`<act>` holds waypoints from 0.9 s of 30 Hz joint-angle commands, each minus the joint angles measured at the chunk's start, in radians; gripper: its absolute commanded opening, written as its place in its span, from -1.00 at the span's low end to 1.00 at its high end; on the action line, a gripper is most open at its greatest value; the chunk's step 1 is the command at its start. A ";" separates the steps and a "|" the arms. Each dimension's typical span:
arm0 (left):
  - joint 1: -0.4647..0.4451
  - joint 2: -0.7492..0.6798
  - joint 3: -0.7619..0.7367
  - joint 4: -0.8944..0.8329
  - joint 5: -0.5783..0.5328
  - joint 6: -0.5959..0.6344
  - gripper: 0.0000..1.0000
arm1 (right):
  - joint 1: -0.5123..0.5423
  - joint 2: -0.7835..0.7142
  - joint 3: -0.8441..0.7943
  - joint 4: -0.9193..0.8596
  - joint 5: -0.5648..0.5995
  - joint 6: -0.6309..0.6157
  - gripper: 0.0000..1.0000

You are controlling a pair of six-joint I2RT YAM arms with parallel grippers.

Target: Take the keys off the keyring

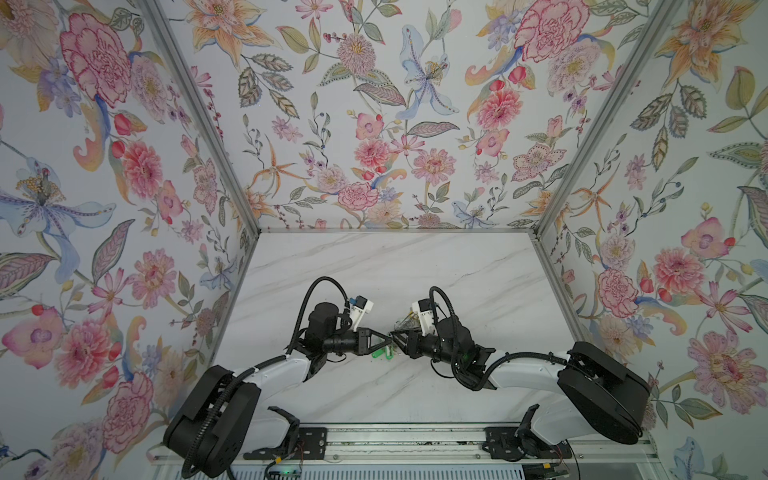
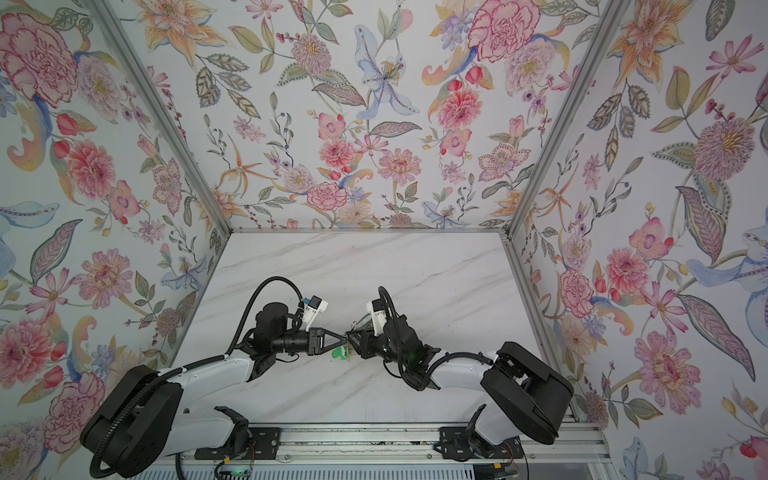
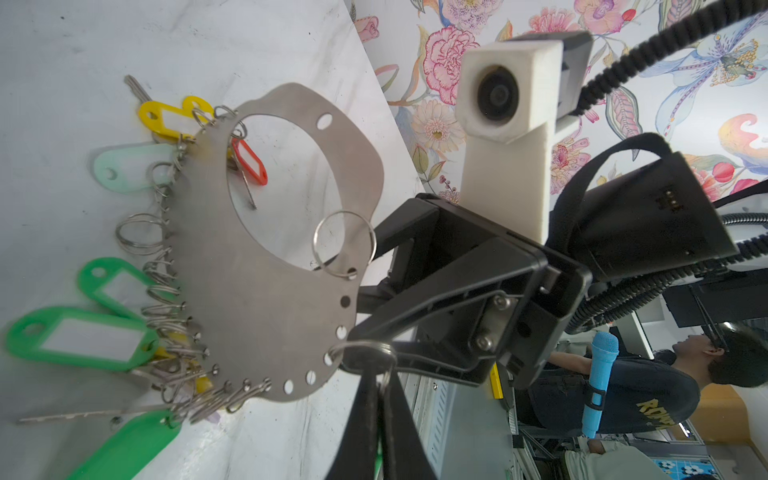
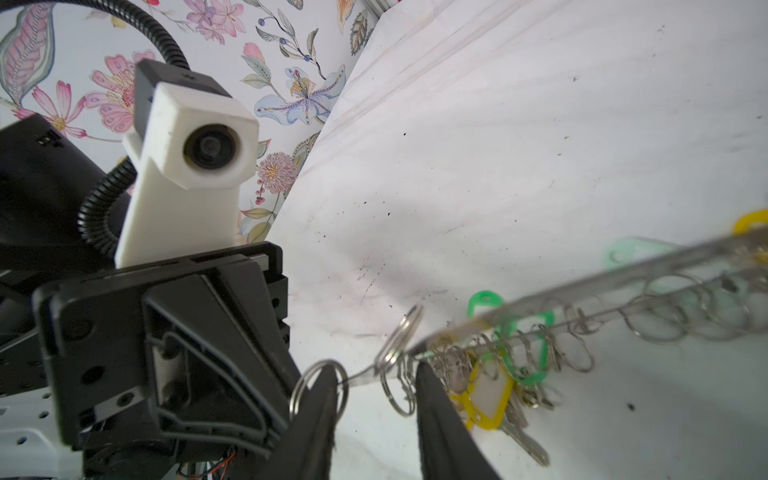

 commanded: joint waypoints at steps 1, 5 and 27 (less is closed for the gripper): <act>0.002 -0.009 -0.008 0.041 0.031 0.005 -1.00 | 0.007 -0.032 0.049 -0.032 0.008 -0.059 -0.44; 0.008 -0.012 -0.012 0.037 0.025 0.008 -1.00 | 0.002 -0.057 0.075 -0.157 0.064 -0.091 -0.57; 0.012 -0.091 -0.171 -0.208 -0.250 0.100 -1.00 | 0.048 -0.063 0.288 -0.746 0.117 -0.170 -0.54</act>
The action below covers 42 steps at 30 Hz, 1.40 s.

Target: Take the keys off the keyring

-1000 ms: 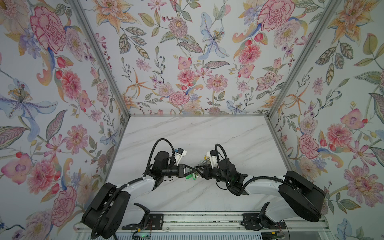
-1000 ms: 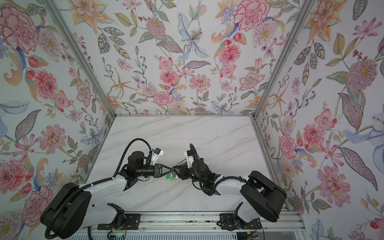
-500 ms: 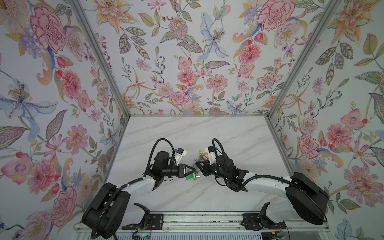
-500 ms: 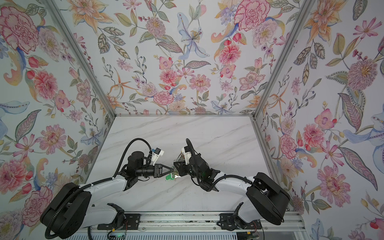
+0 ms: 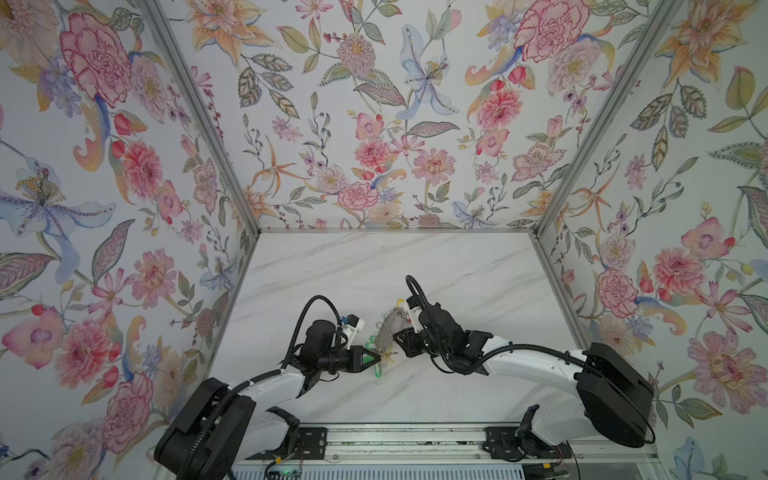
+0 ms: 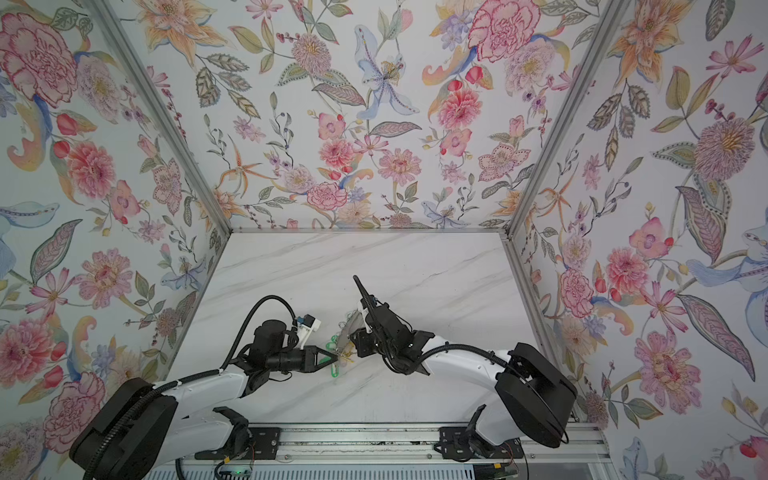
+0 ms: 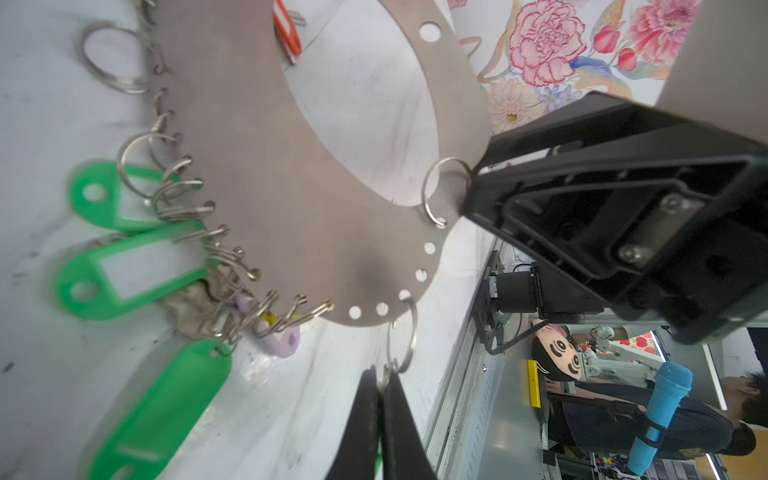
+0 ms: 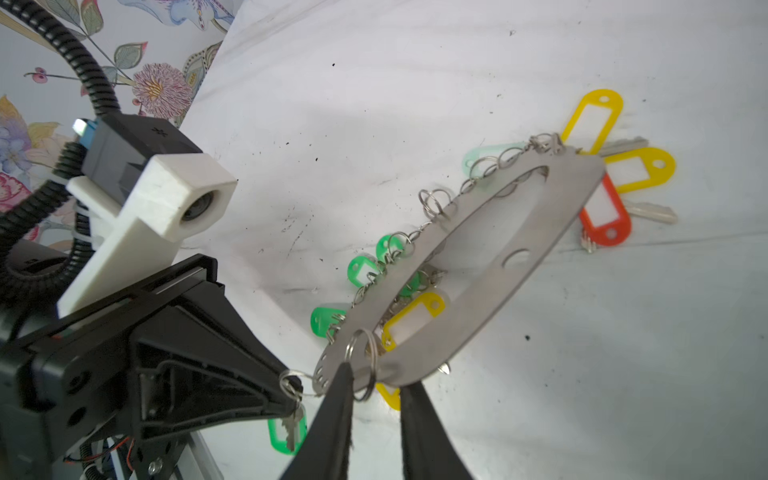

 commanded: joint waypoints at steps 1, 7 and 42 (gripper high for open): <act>0.007 -0.008 -0.007 -0.084 -0.108 0.055 -1.00 | 0.023 -0.035 0.046 -0.124 0.002 -0.017 -0.53; 0.008 0.031 -0.009 -0.048 -0.104 0.066 -1.00 | 0.084 -0.014 0.128 -0.229 -0.037 -0.020 -0.41; 0.017 0.077 0.101 -0.165 -0.291 0.291 -1.00 | 0.036 0.183 0.163 -0.138 -0.180 -0.557 -0.25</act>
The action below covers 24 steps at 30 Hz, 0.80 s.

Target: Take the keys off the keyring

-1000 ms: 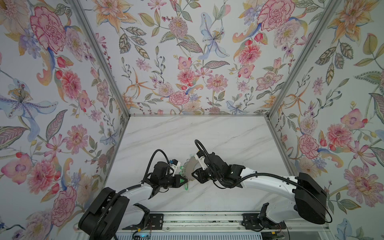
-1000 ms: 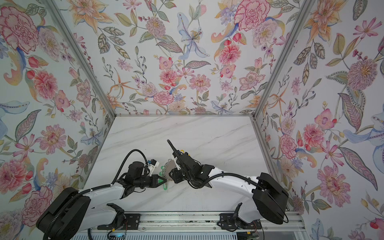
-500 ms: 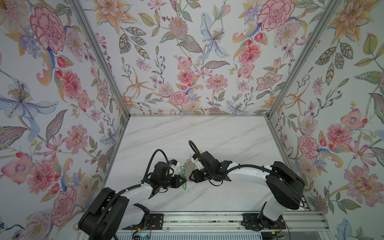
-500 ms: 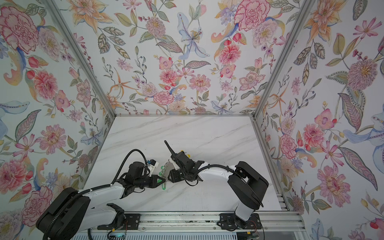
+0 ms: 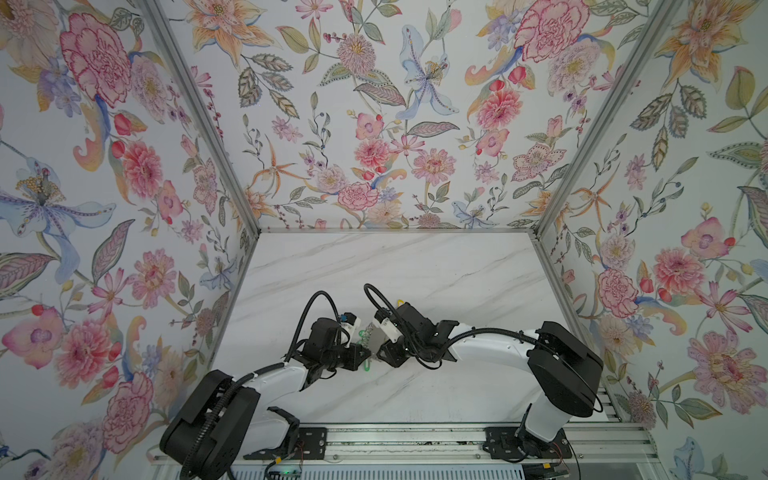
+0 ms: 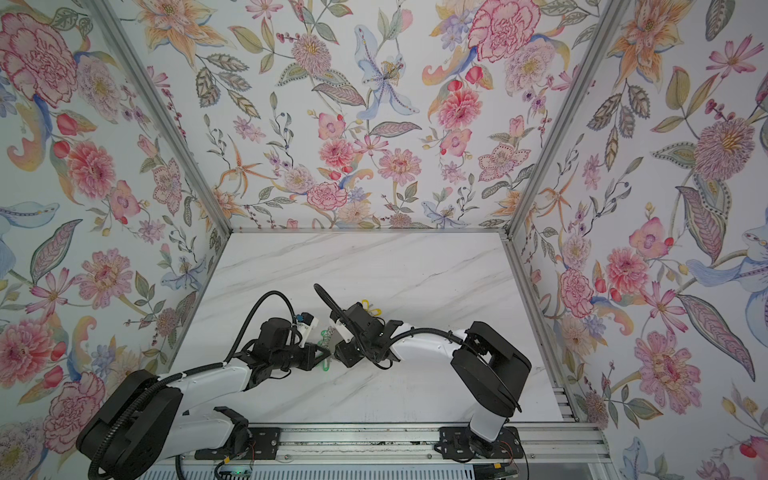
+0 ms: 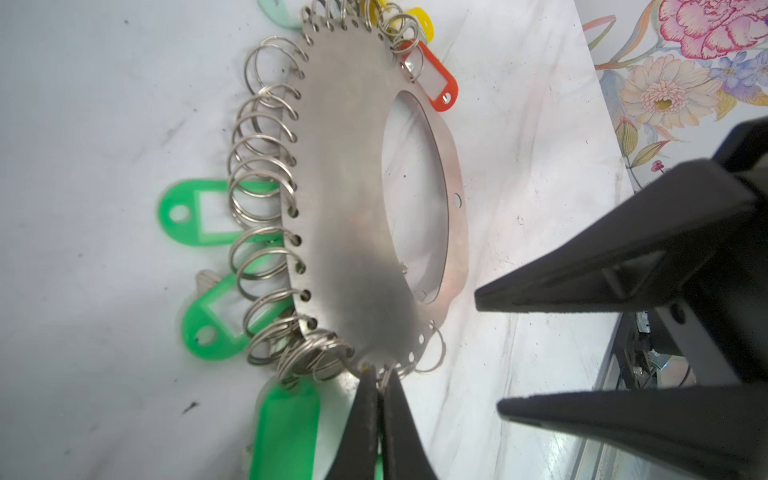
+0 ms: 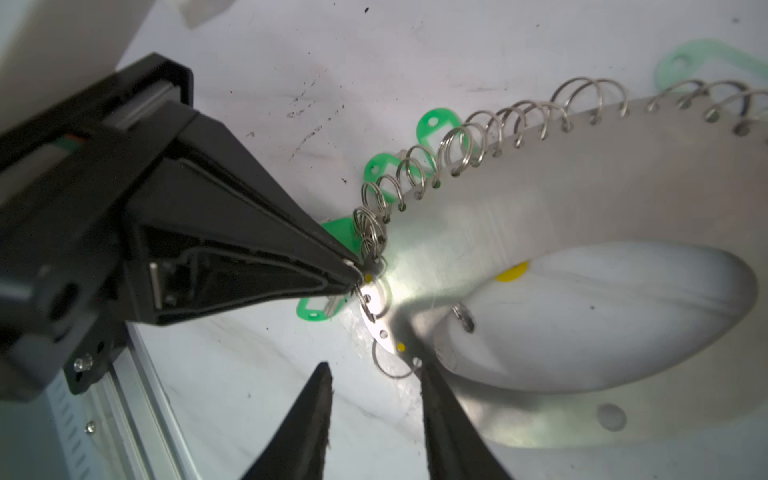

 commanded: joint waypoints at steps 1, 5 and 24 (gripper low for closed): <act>0.012 0.022 0.028 -0.027 -0.029 0.058 -1.00 | -0.009 -0.073 -0.052 0.085 -0.038 -0.236 -0.26; 0.018 0.037 0.033 -0.028 -0.014 0.071 -1.00 | -0.012 -0.054 -0.085 0.178 -0.043 -0.316 -0.31; 0.037 -0.009 0.030 -0.056 0.011 0.073 -1.00 | 0.001 0.141 0.031 0.211 -0.136 -0.347 -0.47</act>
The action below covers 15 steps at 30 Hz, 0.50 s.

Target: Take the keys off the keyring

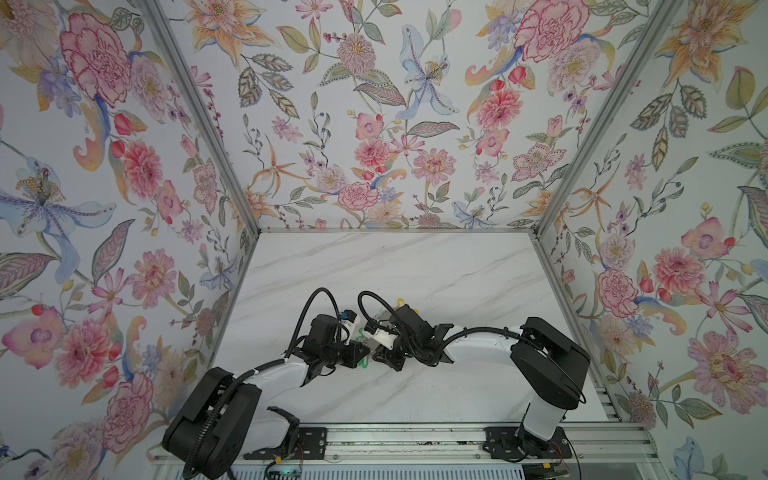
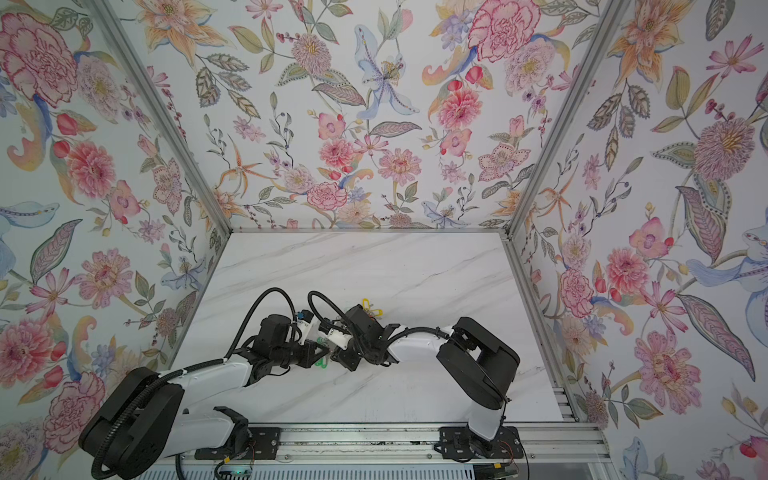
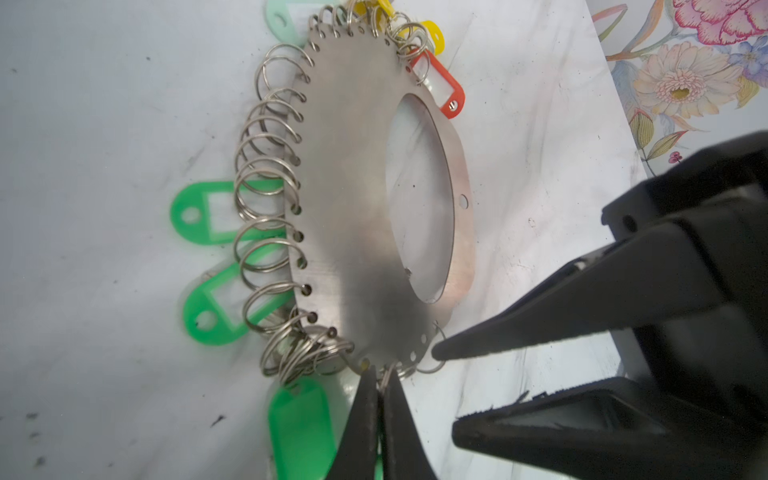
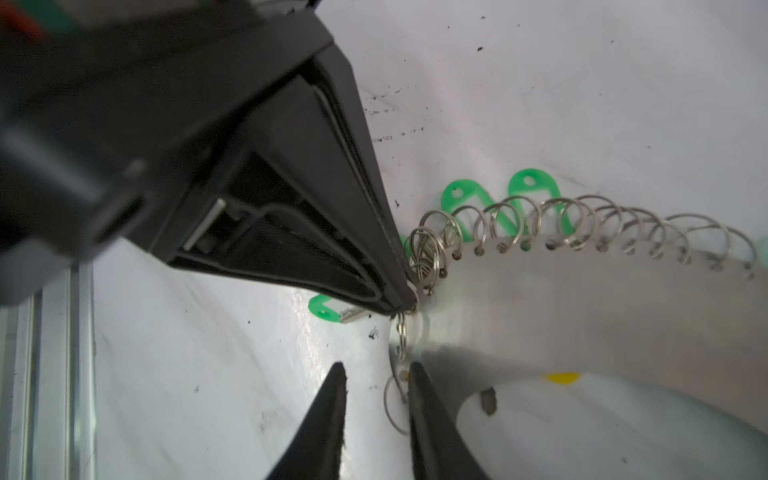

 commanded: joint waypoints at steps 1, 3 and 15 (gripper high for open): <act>0.015 -0.021 0.003 -0.022 0.005 0.020 -1.00 | 0.005 0.035 0.039 0.018 -0.034 -0.021 -0.49; 0.016 -0.019 0.002 -0.022 0.005 0.020 -1.00 | -0.003 0.043 0.041 0.020 -0.037 -0.020 -0.51; 0.021 -0.022 0.001 -0.021 0.008 0.020 -1.00 | -0.013 0.075 0.050 -0.007 -0.040 -0.020 -0.58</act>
